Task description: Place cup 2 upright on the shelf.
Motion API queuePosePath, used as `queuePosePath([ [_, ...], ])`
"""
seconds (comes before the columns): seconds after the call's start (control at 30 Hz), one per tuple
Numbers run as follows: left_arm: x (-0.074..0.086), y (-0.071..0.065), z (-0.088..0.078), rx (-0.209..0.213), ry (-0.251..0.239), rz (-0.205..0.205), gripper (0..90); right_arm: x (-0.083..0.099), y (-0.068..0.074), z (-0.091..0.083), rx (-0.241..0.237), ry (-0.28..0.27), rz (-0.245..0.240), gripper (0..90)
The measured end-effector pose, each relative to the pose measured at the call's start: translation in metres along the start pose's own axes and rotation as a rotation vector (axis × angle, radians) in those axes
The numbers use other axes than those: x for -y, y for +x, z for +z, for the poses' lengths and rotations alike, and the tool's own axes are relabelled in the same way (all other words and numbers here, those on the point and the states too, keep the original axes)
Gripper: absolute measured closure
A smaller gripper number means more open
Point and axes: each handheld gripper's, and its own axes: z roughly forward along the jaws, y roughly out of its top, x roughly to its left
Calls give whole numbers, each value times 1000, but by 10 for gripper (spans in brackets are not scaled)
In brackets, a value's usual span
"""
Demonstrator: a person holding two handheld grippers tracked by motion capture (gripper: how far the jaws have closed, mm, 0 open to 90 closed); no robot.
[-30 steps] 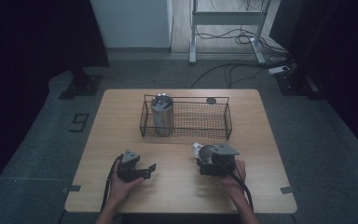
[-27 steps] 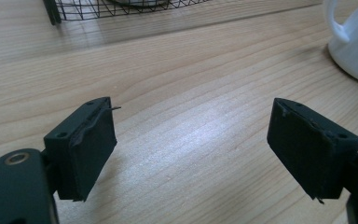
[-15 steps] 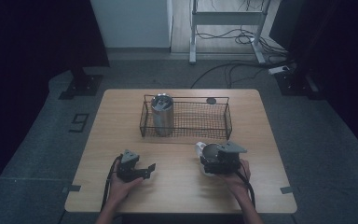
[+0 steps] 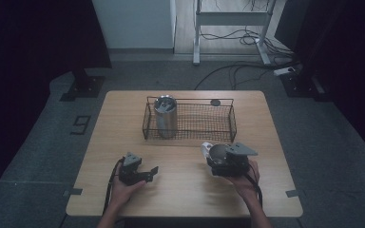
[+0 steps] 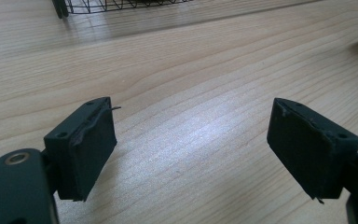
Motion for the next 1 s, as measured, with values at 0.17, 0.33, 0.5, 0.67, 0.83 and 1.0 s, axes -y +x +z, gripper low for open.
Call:
queuePosePath([
  [0.17,0,-1,0,1,0,0,156,-2,0,-4,2,-12,-3,57],
  [0.33,0,0,1,6,-2,-10,156,-5,-1,-6,-10,-24,2,57],
  [0.5,0,-1,2,5,-1,-9,157,-9,-1,-8,-8,-23,-6,57],
  [0.67,0,-2,3,5,5,-5,157,-15,-3,-11,-16,-29,-1,57],
  [0.83,0,-2,3,8,4,-3,157,-25,-5,-13,-13,-35,0,57],
  [1.0,0,-3,3,9,5,0,156,-35,-8,-14,-26,-43,11,57],
])
